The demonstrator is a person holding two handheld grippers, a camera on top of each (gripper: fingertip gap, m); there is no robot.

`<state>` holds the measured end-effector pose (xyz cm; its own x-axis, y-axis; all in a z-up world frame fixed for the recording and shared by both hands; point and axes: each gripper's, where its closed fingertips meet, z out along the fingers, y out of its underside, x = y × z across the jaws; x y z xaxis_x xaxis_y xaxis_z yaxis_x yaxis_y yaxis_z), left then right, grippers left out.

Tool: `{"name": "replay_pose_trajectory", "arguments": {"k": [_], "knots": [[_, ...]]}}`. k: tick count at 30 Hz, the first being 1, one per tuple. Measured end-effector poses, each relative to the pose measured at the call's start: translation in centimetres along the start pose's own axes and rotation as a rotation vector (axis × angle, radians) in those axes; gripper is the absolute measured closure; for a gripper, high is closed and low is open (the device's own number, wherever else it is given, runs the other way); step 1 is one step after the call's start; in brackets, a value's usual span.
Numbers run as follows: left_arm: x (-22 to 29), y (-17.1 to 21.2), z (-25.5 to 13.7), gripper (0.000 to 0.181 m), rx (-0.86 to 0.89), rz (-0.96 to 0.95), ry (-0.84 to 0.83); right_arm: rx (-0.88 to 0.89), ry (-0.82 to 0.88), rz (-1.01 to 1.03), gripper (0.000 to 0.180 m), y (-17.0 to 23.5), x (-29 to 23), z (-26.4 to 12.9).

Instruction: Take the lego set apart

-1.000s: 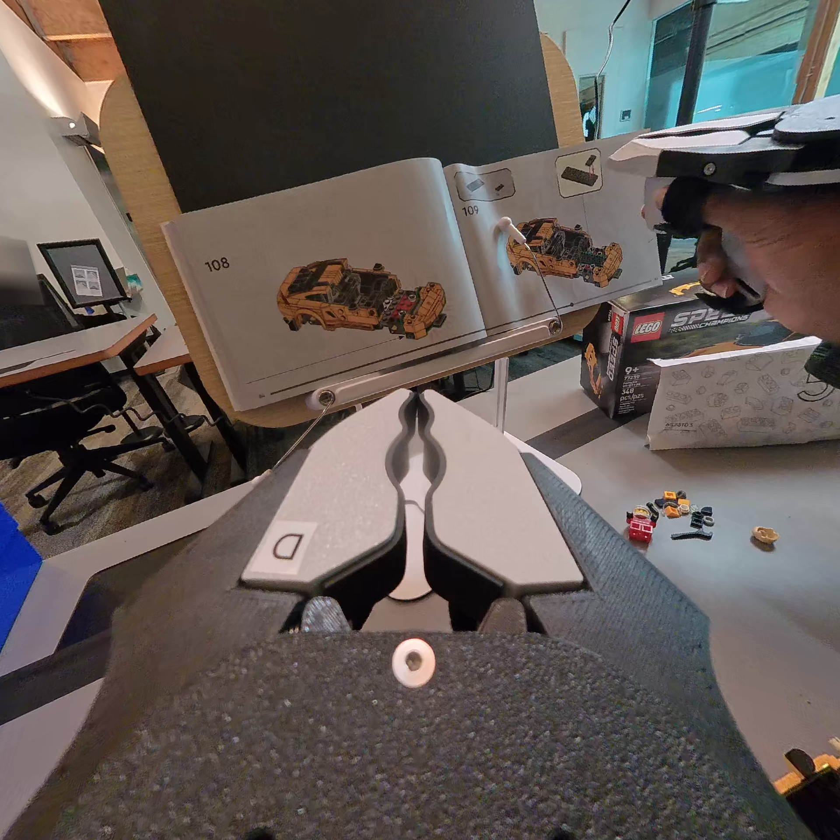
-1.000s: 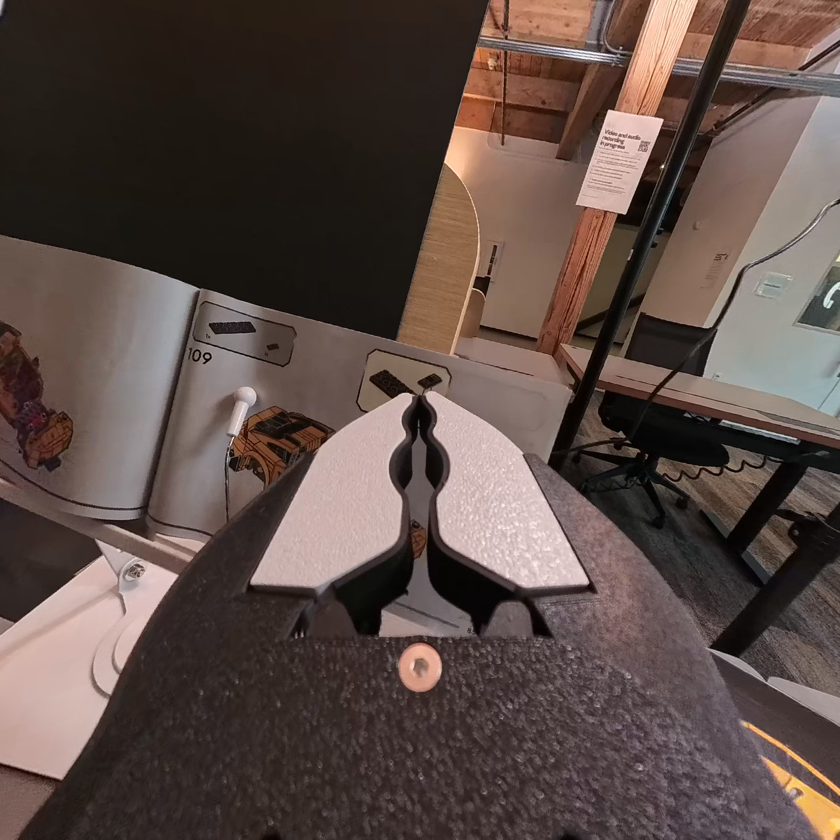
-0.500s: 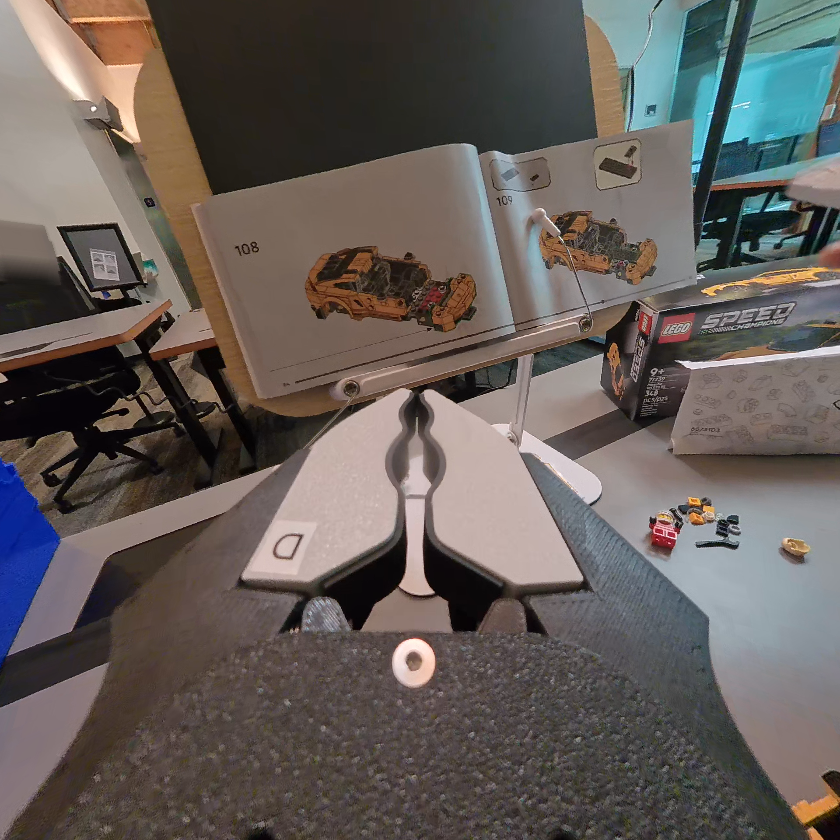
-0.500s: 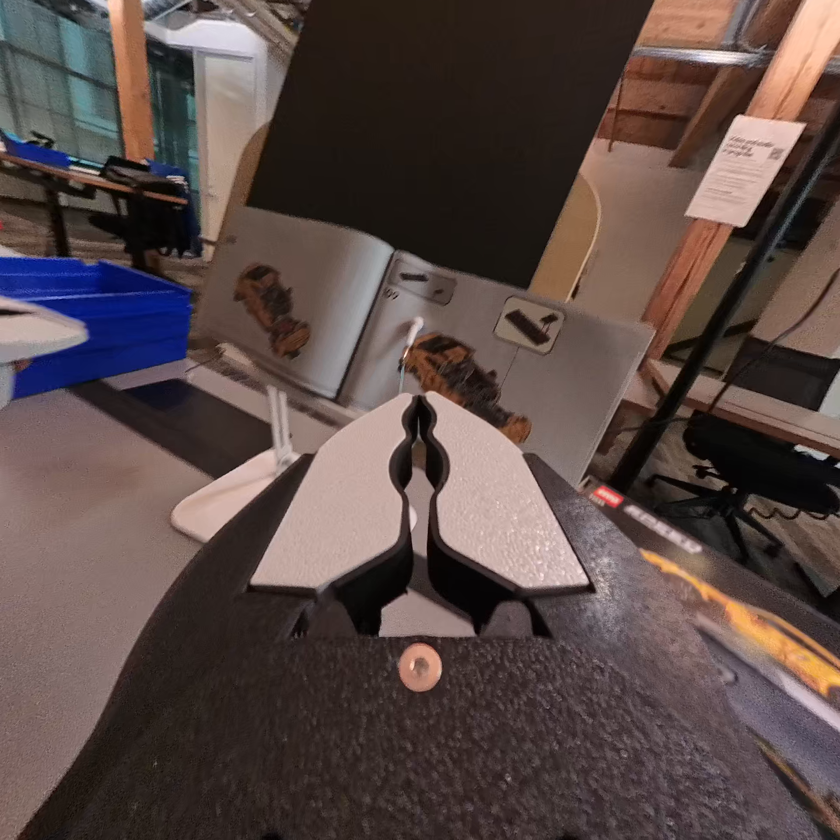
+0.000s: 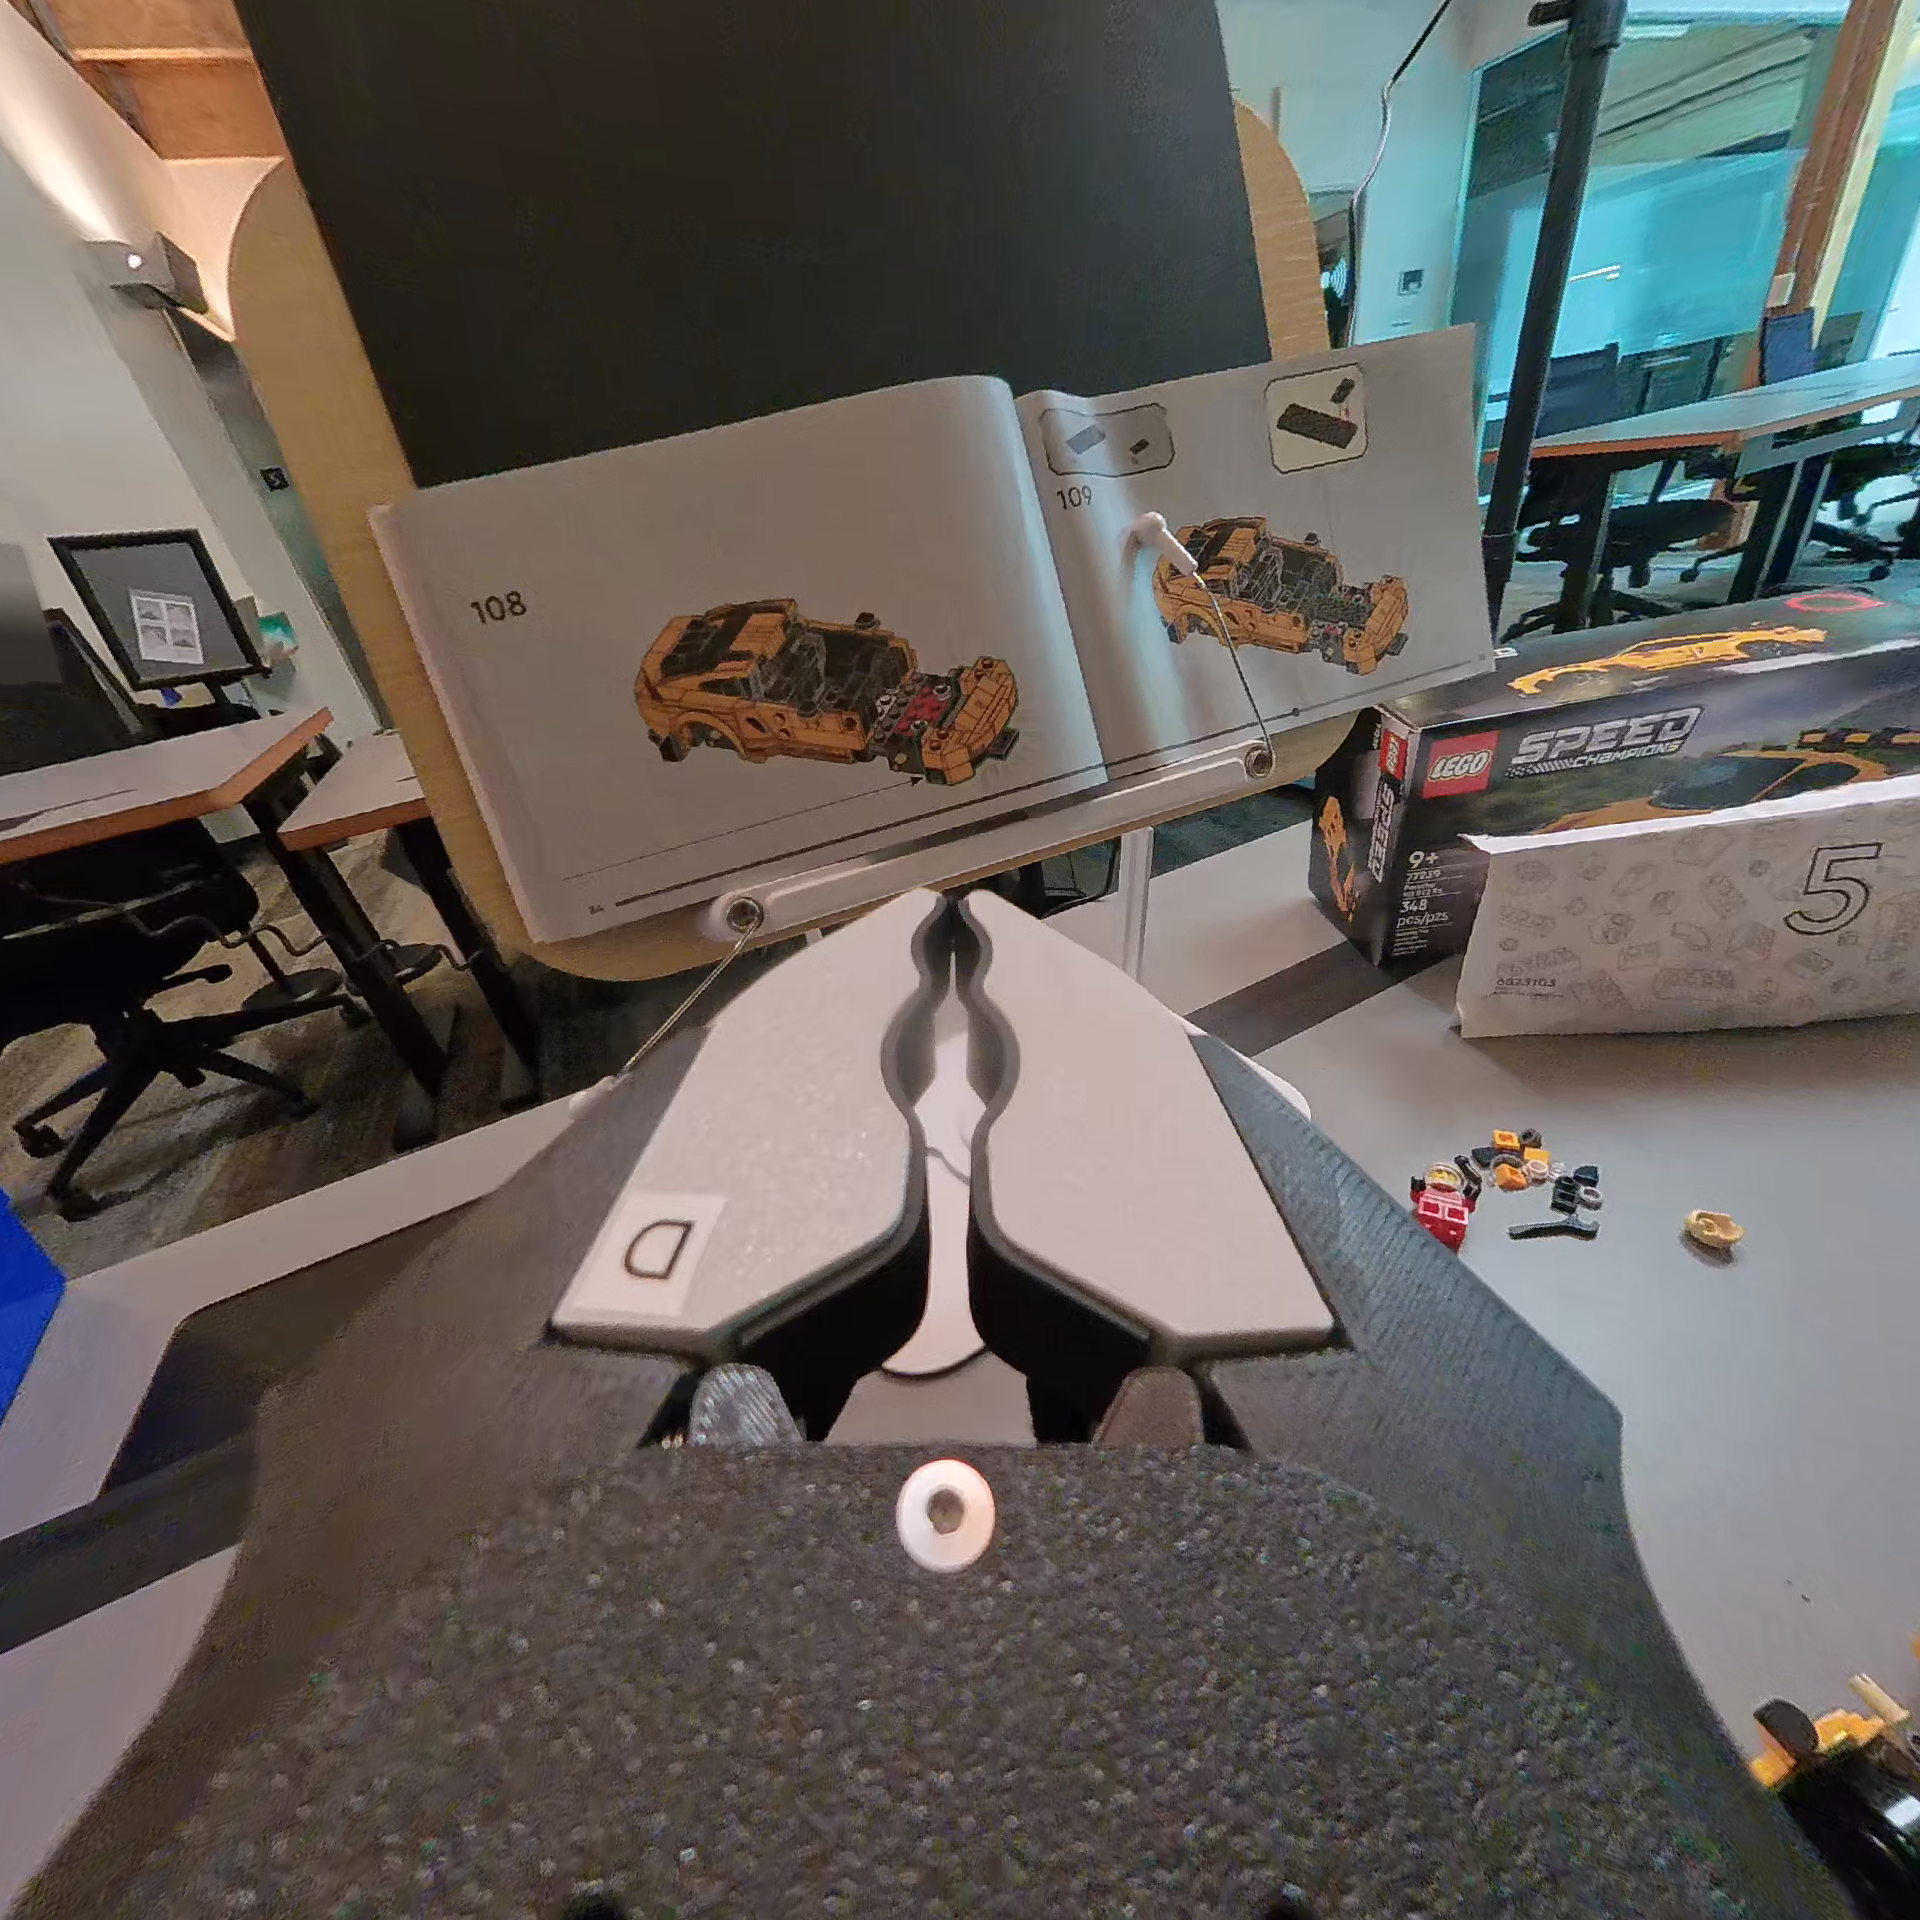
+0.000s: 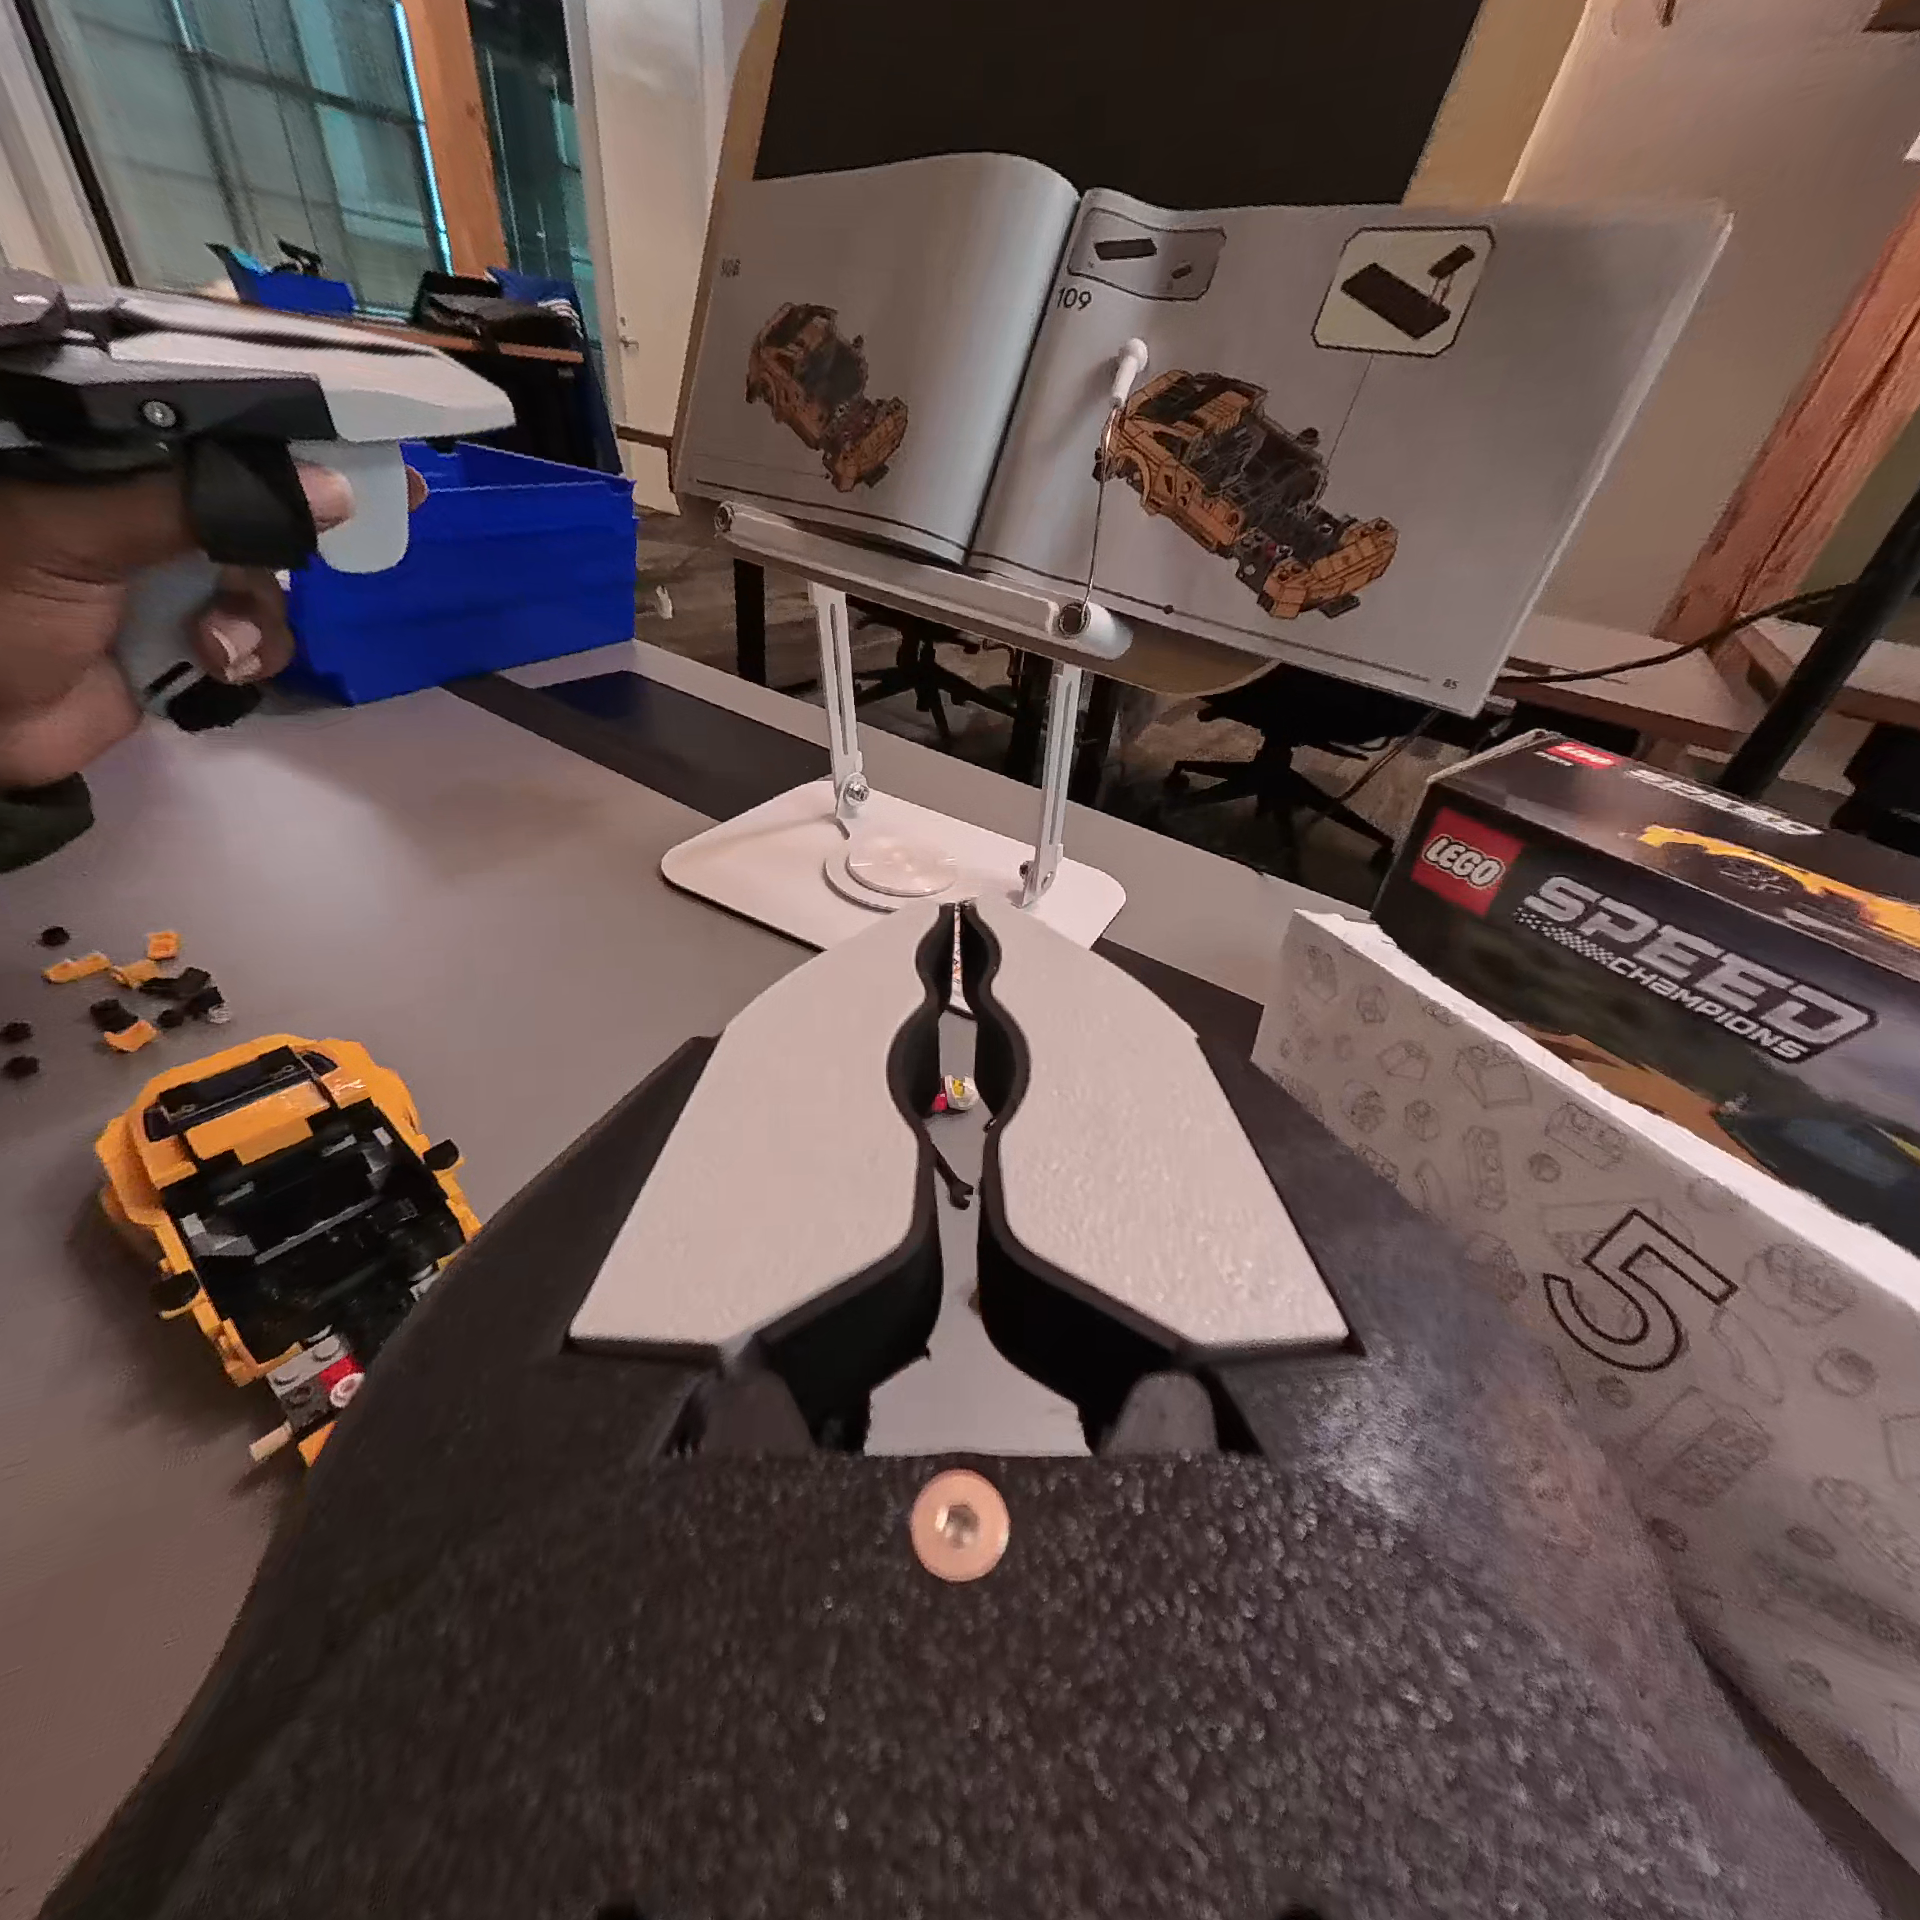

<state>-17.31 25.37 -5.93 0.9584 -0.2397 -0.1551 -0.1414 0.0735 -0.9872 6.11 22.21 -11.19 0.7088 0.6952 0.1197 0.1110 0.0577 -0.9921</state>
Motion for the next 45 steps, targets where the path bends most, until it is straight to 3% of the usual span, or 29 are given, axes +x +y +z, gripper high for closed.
{"name": "replay_pose_trajectory", "arguments": {"k": [6, 19, 28, 45], "knots": [[0.1, 1.2, 1.3, 0.181, -0.044, 0.037, -0.016, 0.002, -0.021, -0.004, 0.179, 0.8, -0.4, 0.4], [0.6, 0.3, 10.4, 0.181, -0.039, -0.001, -0.004, 0.055, 0.034, 0.024, 0.179, -0.5, 1.1, -0.7], [0.6, 2.5, 11.0, 0.181, -0.061, -0.006, -0.001, 0.039, 0.007, 0.067, 0.18, 0.2, 1.2, -0.5], [0.6, 1.6, 10.4, 0.181, -0.021, 0.013, -0.014, 0.028, -0.013, 0.092, 0.18, 0.7, 1.3, -0.7]]}}
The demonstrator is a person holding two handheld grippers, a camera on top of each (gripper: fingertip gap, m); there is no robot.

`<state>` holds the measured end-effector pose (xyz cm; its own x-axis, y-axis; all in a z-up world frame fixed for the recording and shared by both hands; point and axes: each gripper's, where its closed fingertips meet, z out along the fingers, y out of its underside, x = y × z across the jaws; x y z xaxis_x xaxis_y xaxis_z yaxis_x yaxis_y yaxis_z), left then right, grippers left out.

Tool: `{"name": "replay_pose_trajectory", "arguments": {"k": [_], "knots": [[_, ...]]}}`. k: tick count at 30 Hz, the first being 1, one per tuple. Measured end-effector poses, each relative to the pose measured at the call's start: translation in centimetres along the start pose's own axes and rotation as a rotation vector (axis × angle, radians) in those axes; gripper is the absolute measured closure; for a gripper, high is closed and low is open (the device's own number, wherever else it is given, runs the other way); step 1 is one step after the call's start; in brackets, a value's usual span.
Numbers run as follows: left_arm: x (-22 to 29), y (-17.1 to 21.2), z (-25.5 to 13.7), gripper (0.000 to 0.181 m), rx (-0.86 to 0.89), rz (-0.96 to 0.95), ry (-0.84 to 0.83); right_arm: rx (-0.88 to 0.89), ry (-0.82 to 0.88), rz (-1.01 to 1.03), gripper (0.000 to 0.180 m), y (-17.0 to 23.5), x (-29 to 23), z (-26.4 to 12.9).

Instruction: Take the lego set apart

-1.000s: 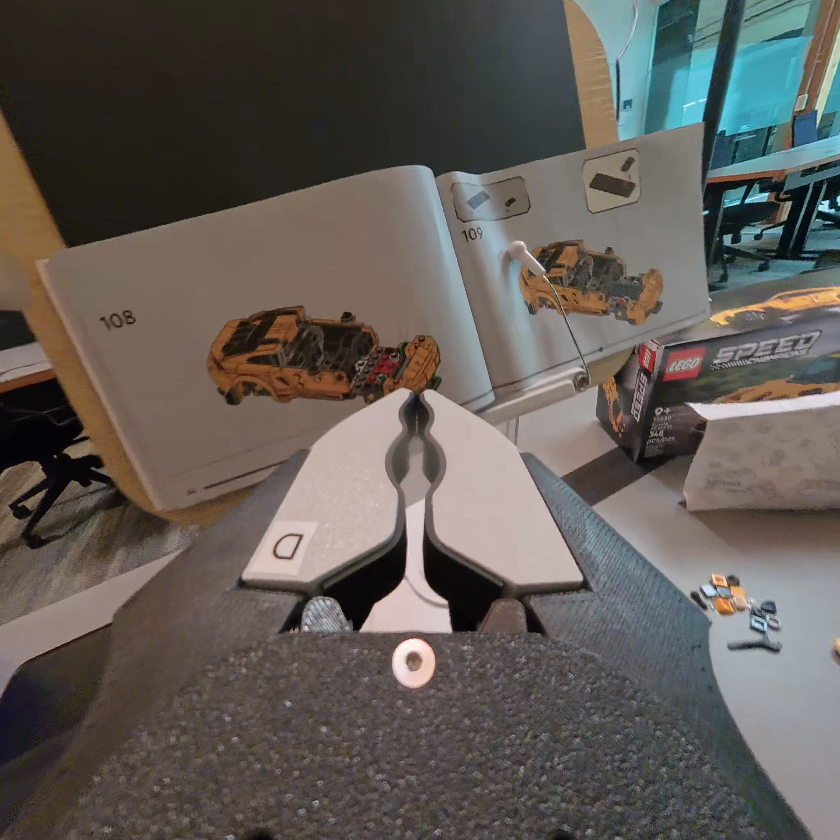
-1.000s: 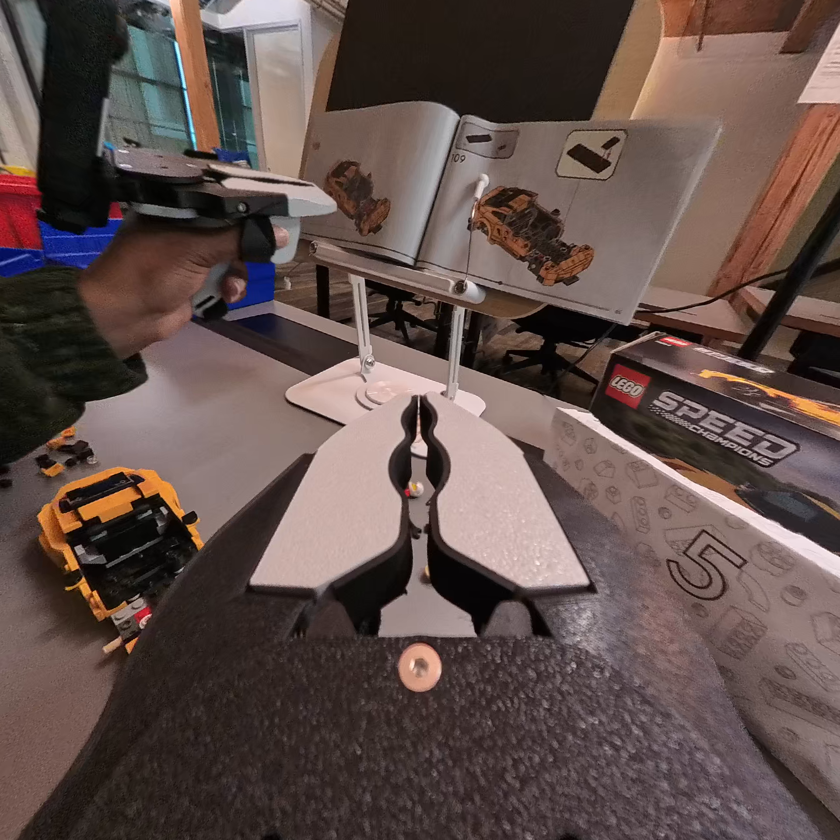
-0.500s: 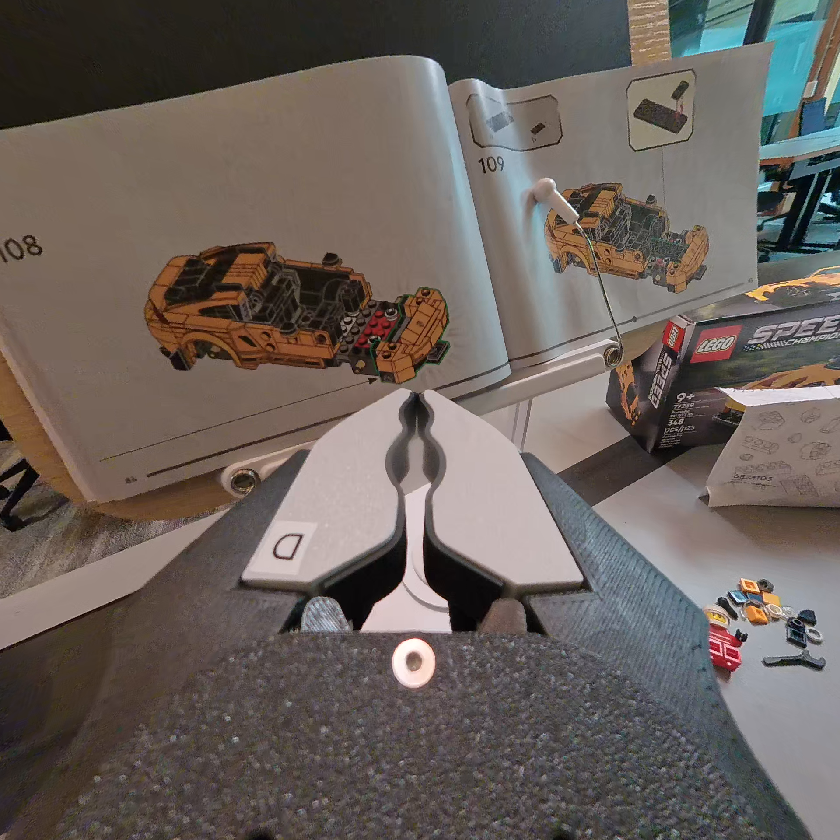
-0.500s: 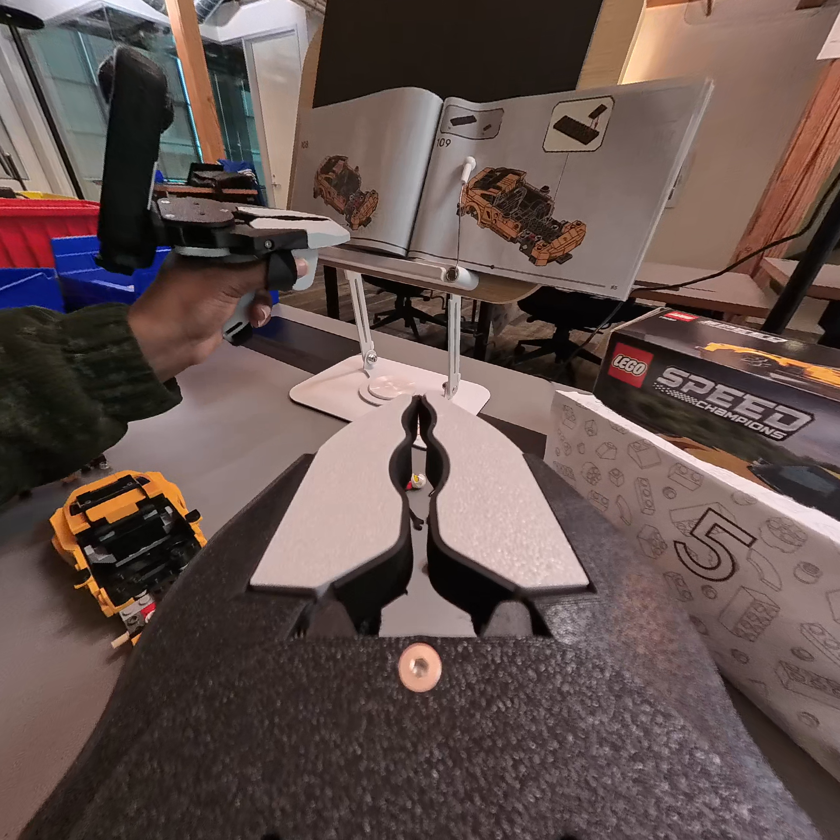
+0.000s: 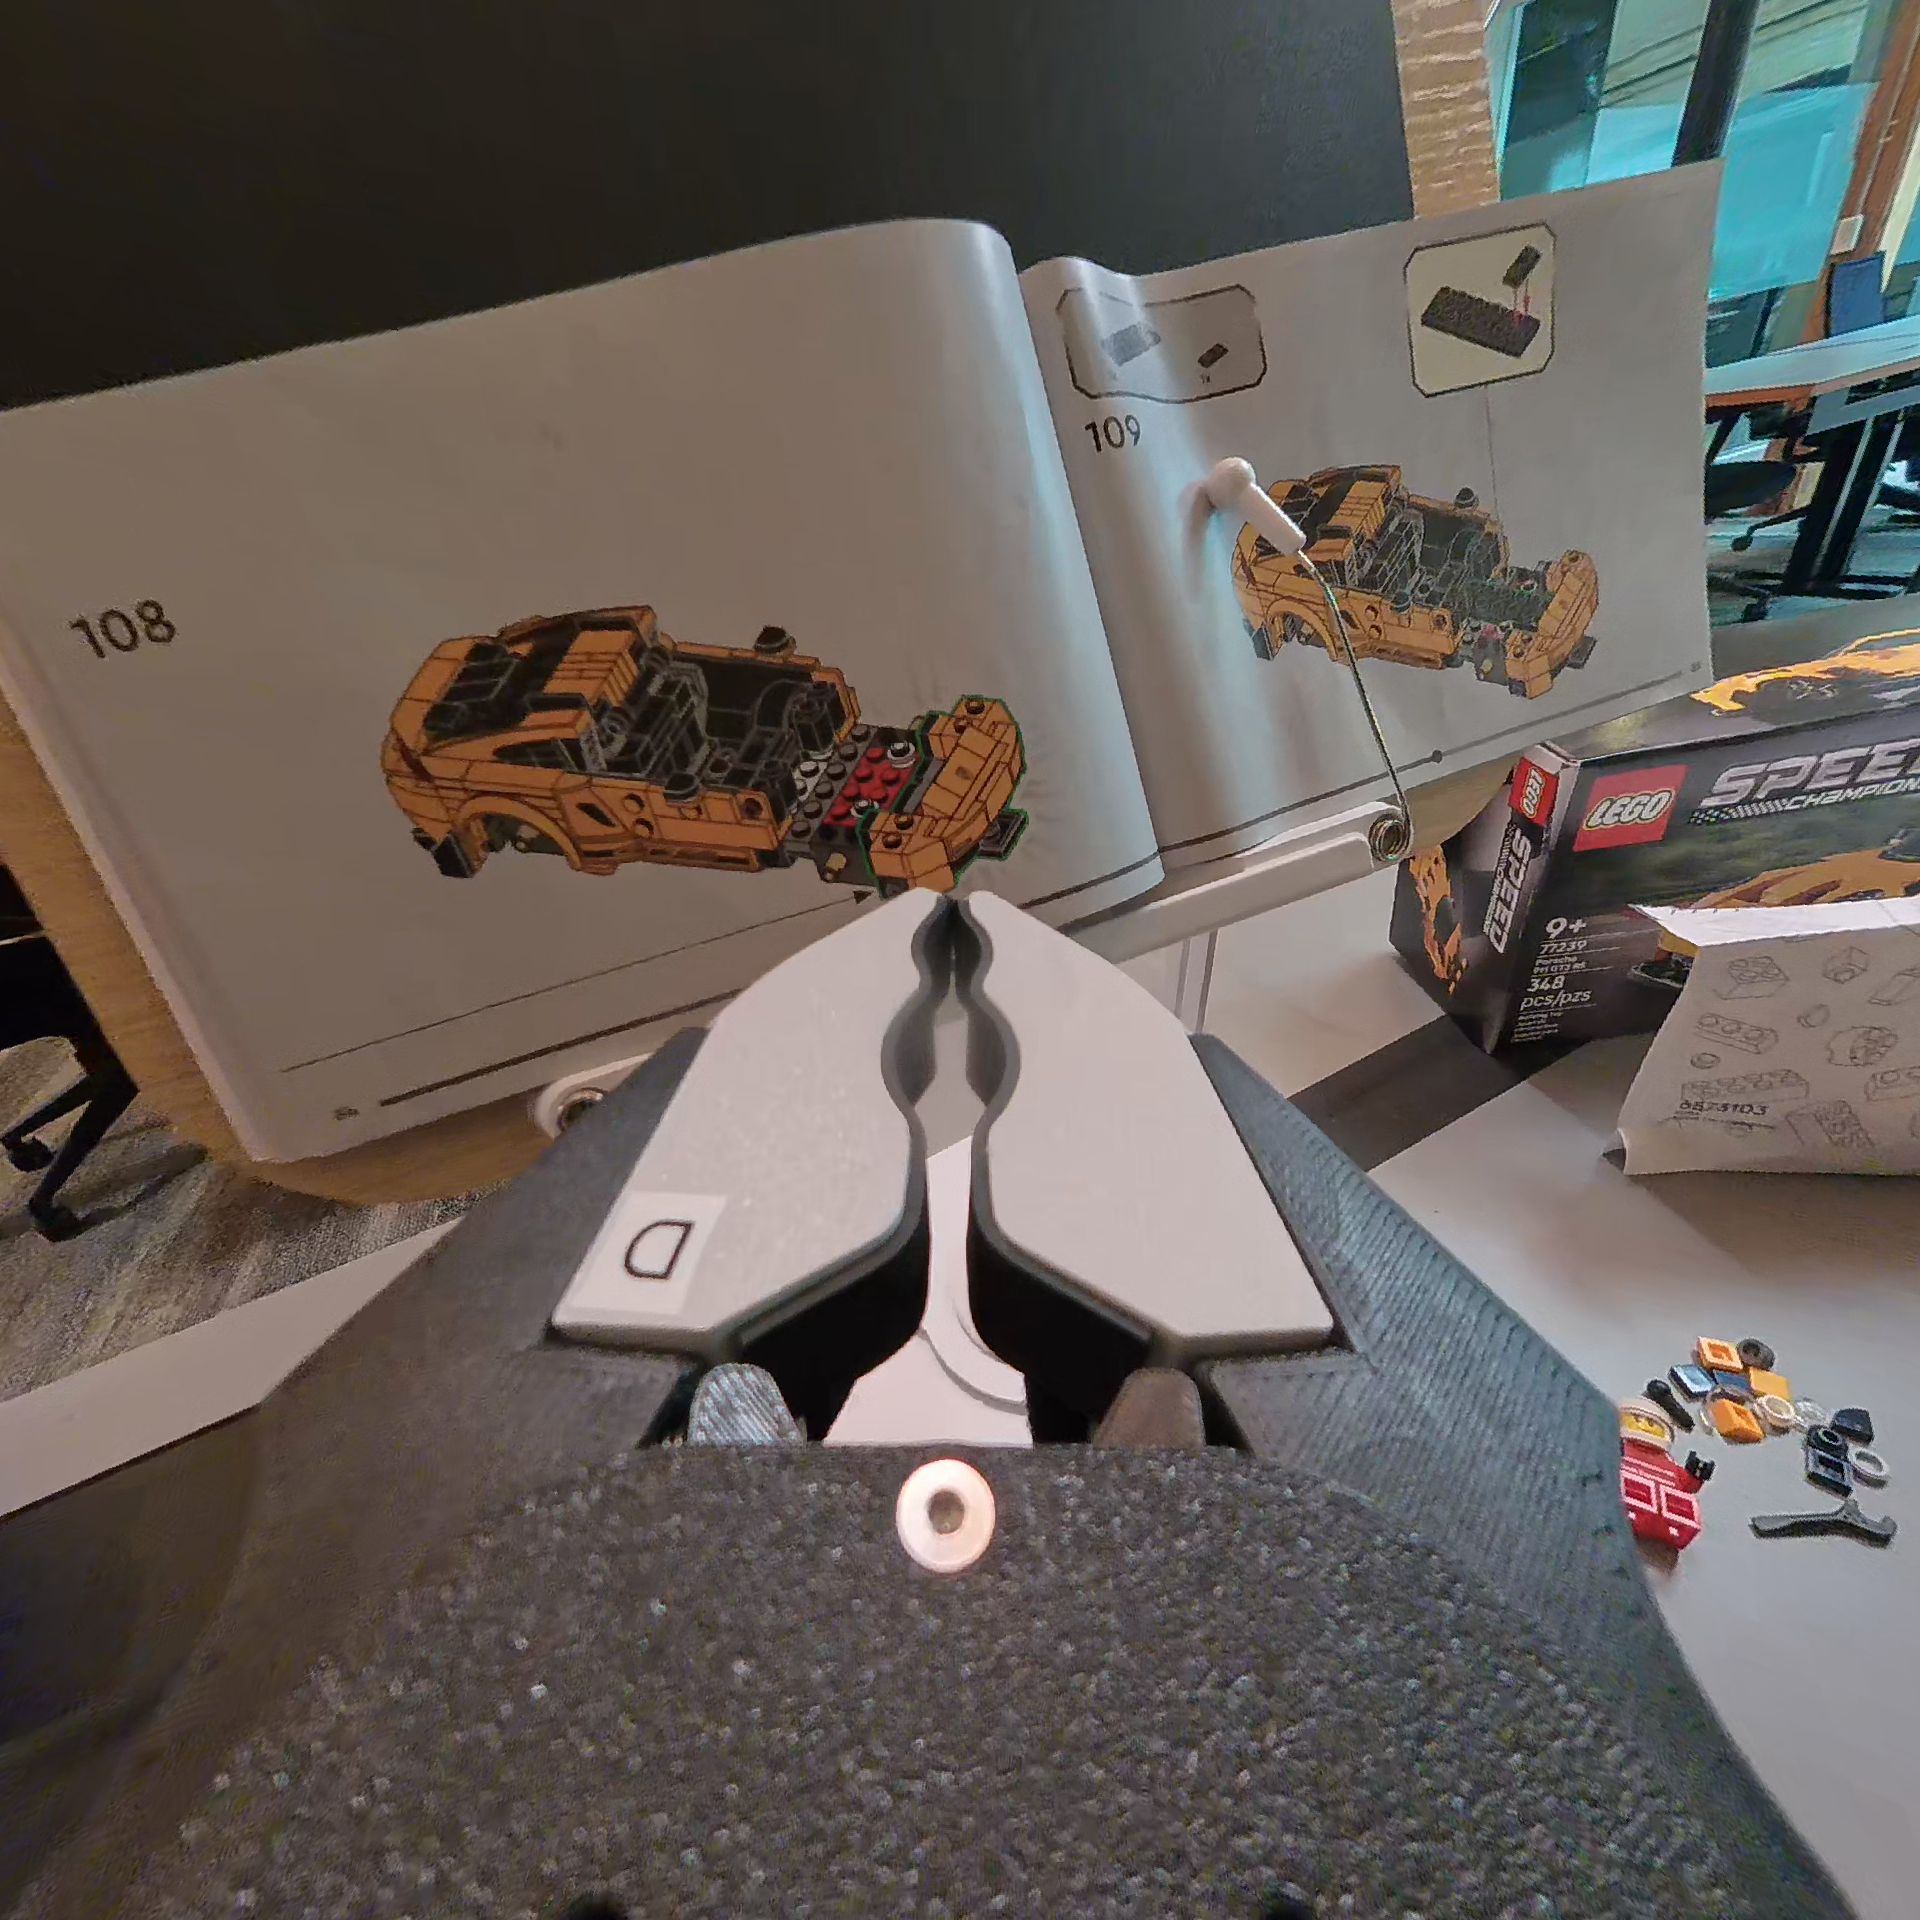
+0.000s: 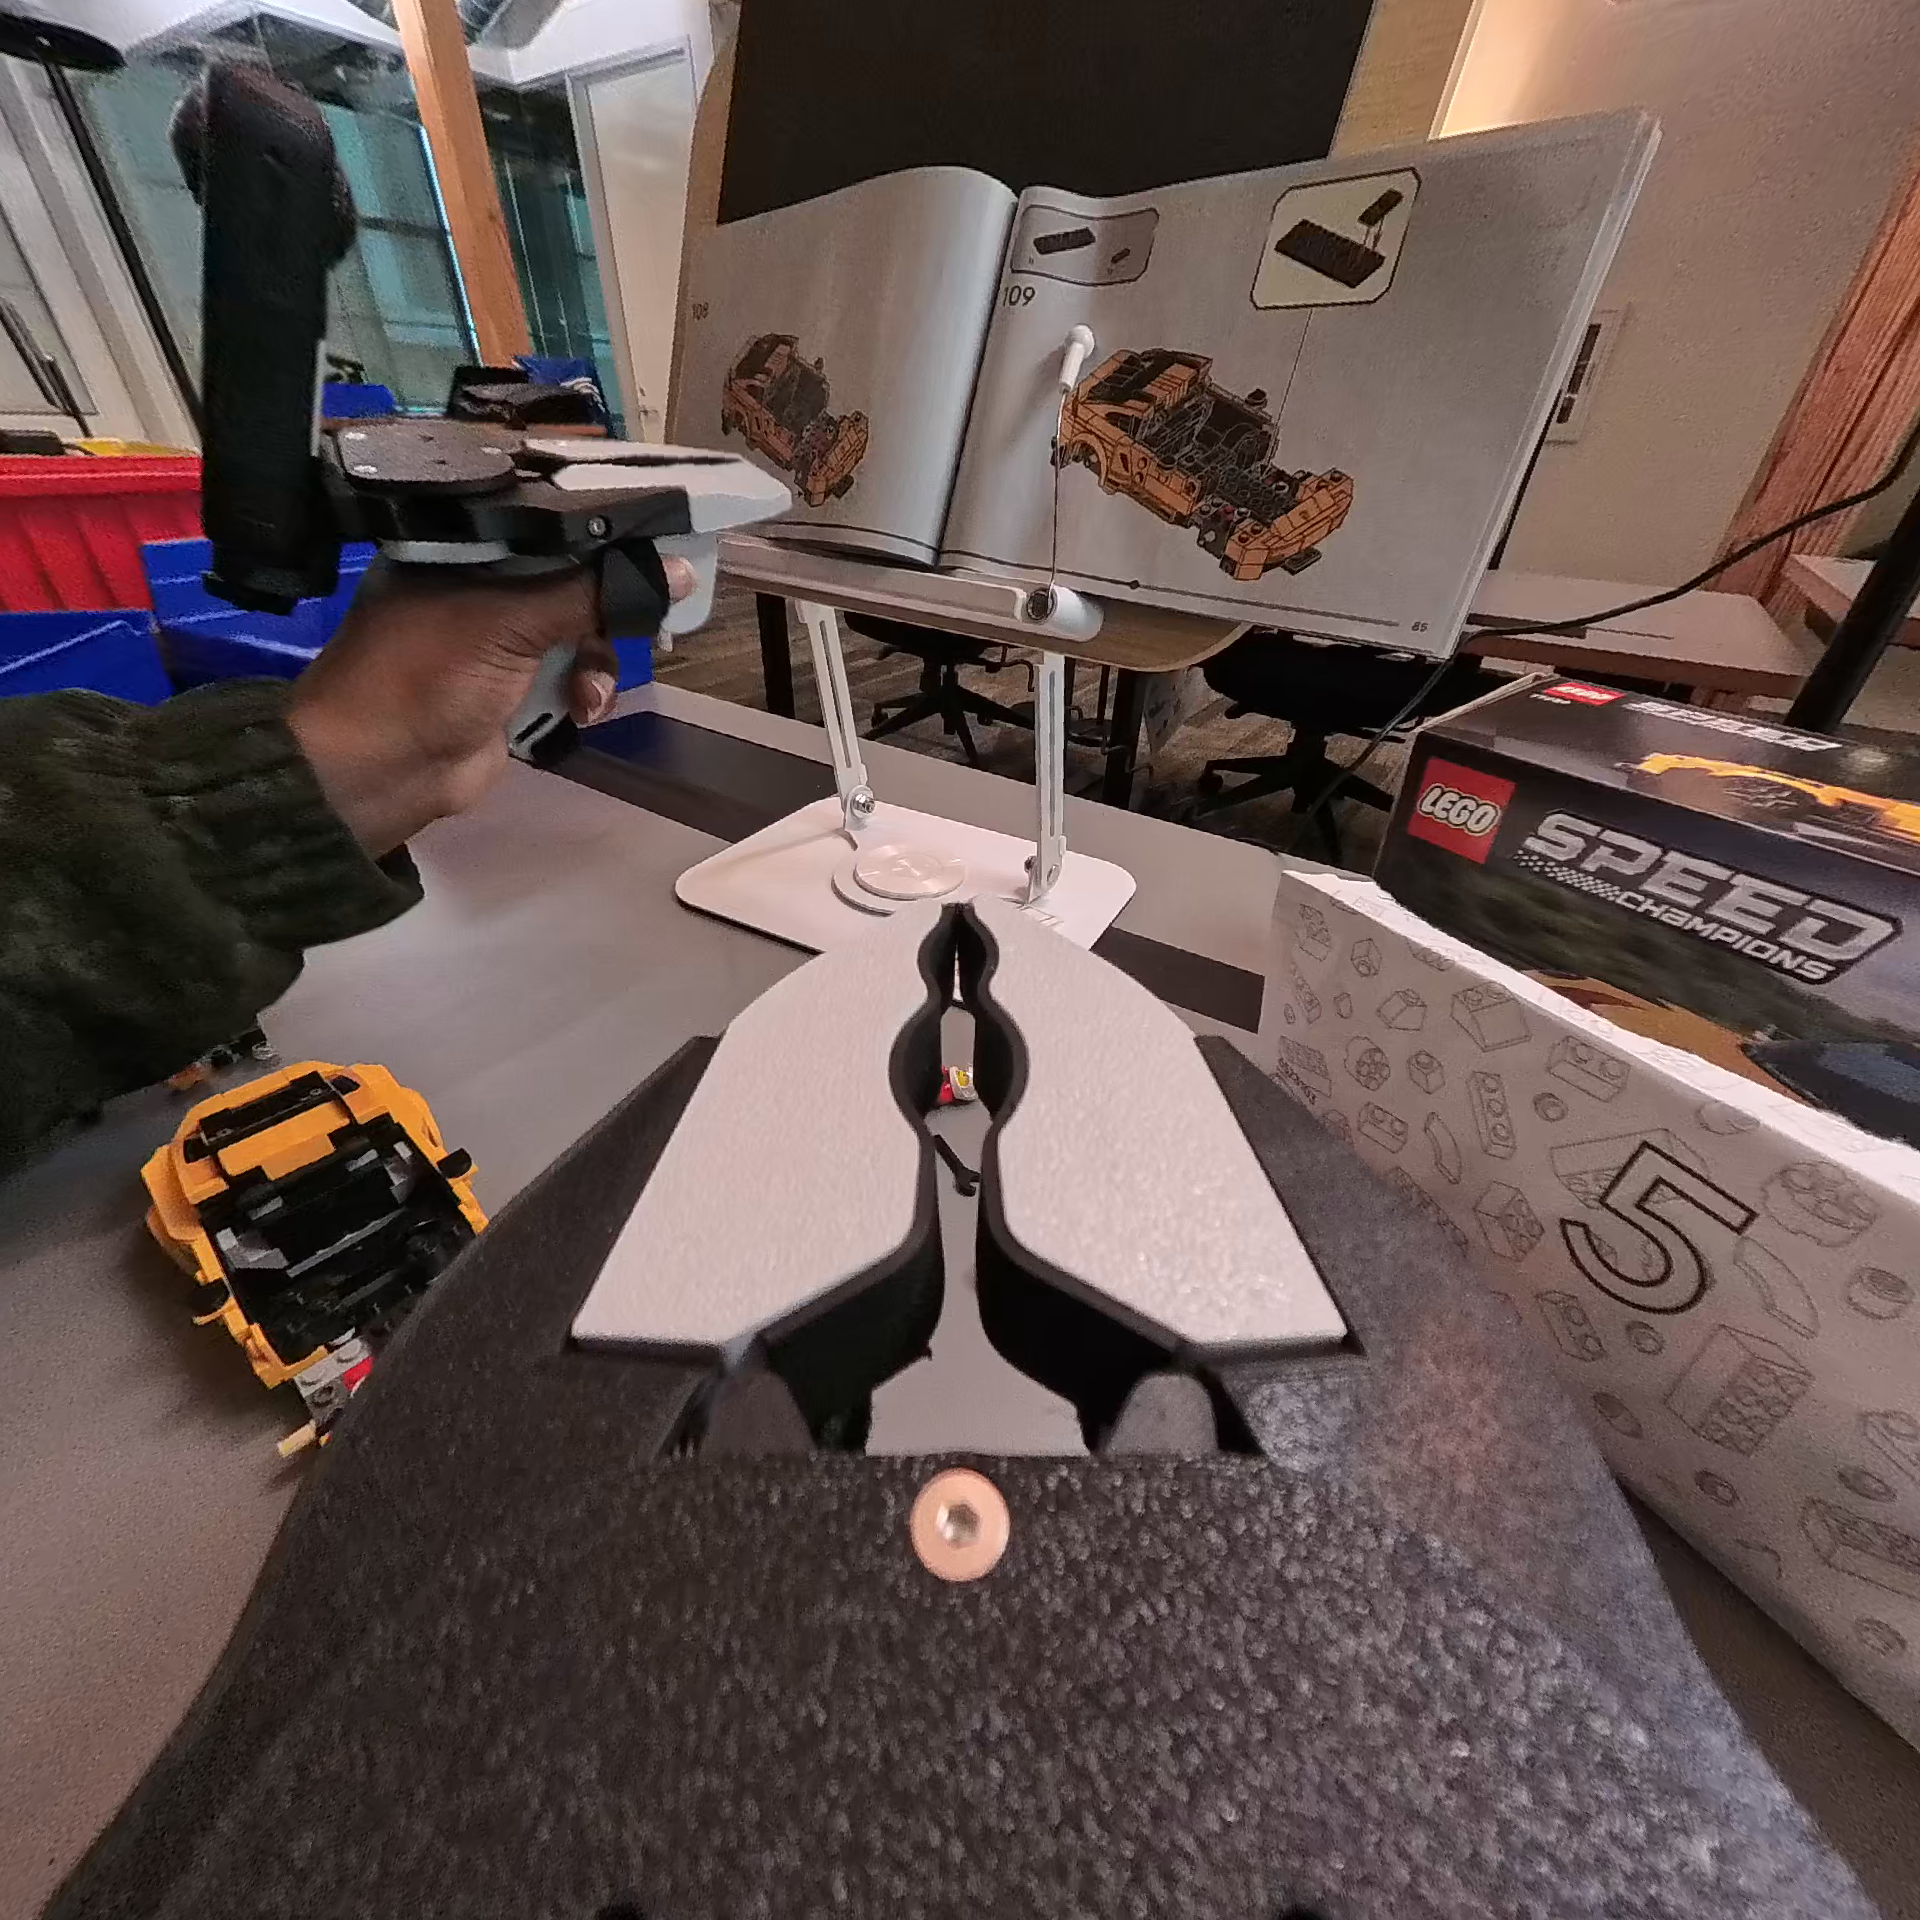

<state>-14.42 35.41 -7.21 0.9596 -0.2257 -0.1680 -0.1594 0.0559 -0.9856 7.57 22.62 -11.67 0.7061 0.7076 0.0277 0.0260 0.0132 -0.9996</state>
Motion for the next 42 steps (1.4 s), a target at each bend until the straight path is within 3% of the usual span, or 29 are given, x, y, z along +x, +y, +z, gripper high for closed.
{"name": "replay_pose_trajectory", "arguments": {"k": [6, 10, 15, 25, 33, 37, 42], "knots": [[-0.1, -1.5, -1.5, 0.181, 0.011, 0.007, 0.045, -0.005, -0.005, 0.0, 0.18, 0.1, 0.0, 0.0], [3.4, -3.3, -4.1, 0.165, -0.013, 0.027, 0.313, -0.042, -0.067, 0.01, 0.179, 0.6, -1.1, 0.1], [6.3, -4.2, -9.3, 0.147, -0.082, 0.115, 0.471, -0.063, -0.163, -0.071, 0.18, 0.9, -3.5, 0.2], [10.4, 5.5, -19.1, 0.134, -0.319, 0.08, 0.633, -0.16, -0.313, -0.121, 0.163, 2.7, -6.3, 0.1], [10.9, 7.1, -19.4, 0.143, -0.254, 0.052, 0.575, -0.172, -0.316, -0.193, 0.157, 3.1, -7.1, 0.2], [11.5, 9.3, -19.8, 0.132, -0.337, 0.081, 0.623, -0.171, -0.315, -0.198, 0.157, 3.2, -7.1, 0.2], [11.3, 9.4, -19.7, 0.127, -0.321, 0.065, 0.631, -0.179, -0.328, -0.206, 0.157, 3.7, -7.4, 0.2]]}}
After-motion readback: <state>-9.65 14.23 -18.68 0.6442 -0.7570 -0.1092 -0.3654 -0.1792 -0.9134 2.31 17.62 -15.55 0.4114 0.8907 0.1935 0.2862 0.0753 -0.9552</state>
